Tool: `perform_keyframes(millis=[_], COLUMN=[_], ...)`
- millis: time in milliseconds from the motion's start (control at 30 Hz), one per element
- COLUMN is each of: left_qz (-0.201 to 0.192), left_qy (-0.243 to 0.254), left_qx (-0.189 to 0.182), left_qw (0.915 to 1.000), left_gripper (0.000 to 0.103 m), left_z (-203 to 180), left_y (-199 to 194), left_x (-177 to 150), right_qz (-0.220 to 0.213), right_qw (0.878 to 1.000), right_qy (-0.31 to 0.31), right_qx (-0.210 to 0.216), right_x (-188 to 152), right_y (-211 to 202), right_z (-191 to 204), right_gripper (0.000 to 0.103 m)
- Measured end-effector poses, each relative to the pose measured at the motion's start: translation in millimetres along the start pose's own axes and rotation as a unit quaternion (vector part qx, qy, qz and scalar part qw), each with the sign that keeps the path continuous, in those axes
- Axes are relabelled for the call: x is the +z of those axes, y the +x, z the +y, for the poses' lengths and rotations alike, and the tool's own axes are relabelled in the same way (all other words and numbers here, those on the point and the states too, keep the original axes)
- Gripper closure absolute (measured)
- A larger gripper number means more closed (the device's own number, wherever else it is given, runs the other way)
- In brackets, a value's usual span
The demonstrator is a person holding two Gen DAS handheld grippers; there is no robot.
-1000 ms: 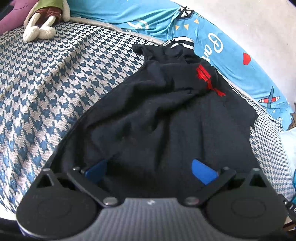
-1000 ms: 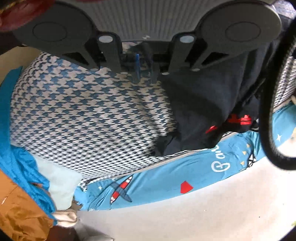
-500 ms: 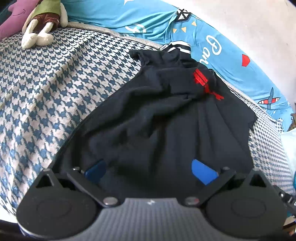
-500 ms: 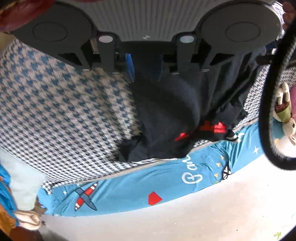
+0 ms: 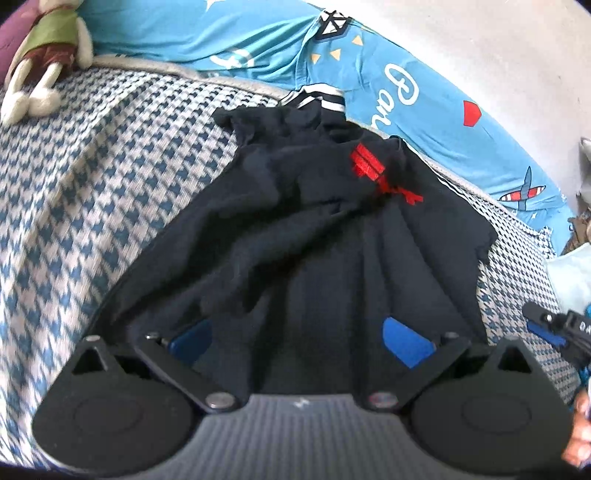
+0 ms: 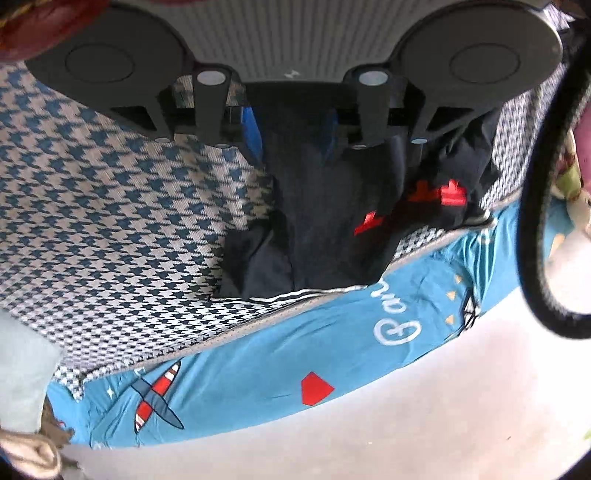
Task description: Fold clothes
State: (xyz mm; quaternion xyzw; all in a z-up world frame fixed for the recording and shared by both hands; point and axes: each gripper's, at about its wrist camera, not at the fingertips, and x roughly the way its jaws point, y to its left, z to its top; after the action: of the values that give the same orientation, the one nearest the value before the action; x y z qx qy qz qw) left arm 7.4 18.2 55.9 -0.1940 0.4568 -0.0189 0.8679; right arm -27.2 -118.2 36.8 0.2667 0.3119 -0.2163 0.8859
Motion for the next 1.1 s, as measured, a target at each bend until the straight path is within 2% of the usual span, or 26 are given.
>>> perform_keyframes(millis=[167,433,600,733,833,1000,1100], left_qz=[0.004,0.019,0.022,0.024,0.029,0.032,0.034], left_qy=[0.010,0.003,0.009,0.008,0.001,-0.002,-0.002], left_qx=[0.006,0.009,0.015,0.025,0.024,0.018,0.018], left_qw=[0.9999,0.9998,0.9996,0.9994,0.9993,0.9993,0.9993], left_gripper=[0.000,0.000,0.000,0.000,0.000,0.000,0.000], left_z=[1.0,3.3,-0.8,-1.4,-0.1,-1.2,-1.2], left_y=[10.0,33.1,44.7,52.6,57.7,65.4,70.4], left_x=[19.8,39.7,47.4,52.9,56.5,63.9,69.6], right_qz=[0.001,-0.008,-0.014,-0.019,-0.020,-0.022,-0.027], right_qw=[0.999,0.997,0.996,0.994,0.993,0.992,0.993], right_qy=[0.043,0.067,0.082,0.094,0.101,0.110,0.089], right_qx=[-0.008,-0.028,-0.041,-0.051,-0.056,-0.064,-0.072], right_x=[18.9,38.5,50.7,60.5,66.0,75.2,75.5], right_y=[22.5,54.1,73.9,89.7,102.2,123.1,133.7], right_z=[-22.5,-34.3,-41.7,-47.5,-50.9,-56.6,-54.5], right_gripper=[0.062,0.061,0.052,0.051,0.047,0.047,0.047])
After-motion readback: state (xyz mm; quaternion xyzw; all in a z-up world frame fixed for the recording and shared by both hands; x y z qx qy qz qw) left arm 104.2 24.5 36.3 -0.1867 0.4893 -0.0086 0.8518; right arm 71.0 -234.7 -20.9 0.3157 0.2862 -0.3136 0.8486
